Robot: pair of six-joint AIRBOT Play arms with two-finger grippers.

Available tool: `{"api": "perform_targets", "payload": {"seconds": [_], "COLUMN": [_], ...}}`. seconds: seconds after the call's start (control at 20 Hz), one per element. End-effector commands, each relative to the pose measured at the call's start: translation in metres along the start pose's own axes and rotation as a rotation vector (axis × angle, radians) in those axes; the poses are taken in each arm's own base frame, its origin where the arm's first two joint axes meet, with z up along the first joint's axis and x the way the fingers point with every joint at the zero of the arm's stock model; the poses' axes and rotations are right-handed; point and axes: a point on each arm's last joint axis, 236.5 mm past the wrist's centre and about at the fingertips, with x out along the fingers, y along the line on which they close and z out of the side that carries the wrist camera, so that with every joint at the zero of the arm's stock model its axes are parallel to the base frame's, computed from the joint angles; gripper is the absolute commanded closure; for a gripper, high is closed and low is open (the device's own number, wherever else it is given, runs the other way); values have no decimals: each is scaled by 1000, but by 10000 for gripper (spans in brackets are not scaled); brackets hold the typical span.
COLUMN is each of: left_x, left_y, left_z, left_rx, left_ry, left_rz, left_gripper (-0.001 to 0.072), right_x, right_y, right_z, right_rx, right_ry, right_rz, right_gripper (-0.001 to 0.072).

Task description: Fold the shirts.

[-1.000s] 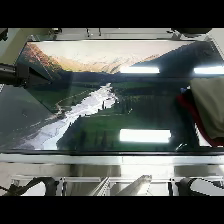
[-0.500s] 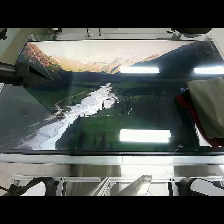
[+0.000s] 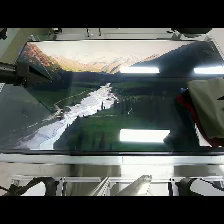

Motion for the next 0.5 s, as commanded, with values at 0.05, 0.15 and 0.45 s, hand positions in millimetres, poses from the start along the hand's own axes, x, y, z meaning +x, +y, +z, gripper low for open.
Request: {"api": "perform_targets", "payload": {"seconds": [0.05, 0.15, 0.45], "left_x": [0, 5, 60], "left_y": [-7, -17, -27], "left_z": [-14, -29, -146], "left_rx": [-14, -11, -127], "left_ry": [61, 88, 170], "left_rz": [-25, -41, -70], "left_gripper": [690, 690, 689], "right_x": [26, 47, 140], "right_y": [74, 100, 68], "right_z": [-8, -40, -153], "right_rx": [-215, -365, -573], "right_ry": [-67, -24, 16], "right_rz": [95, 96, 23], "right_gripper": [694, 694, 694]}}
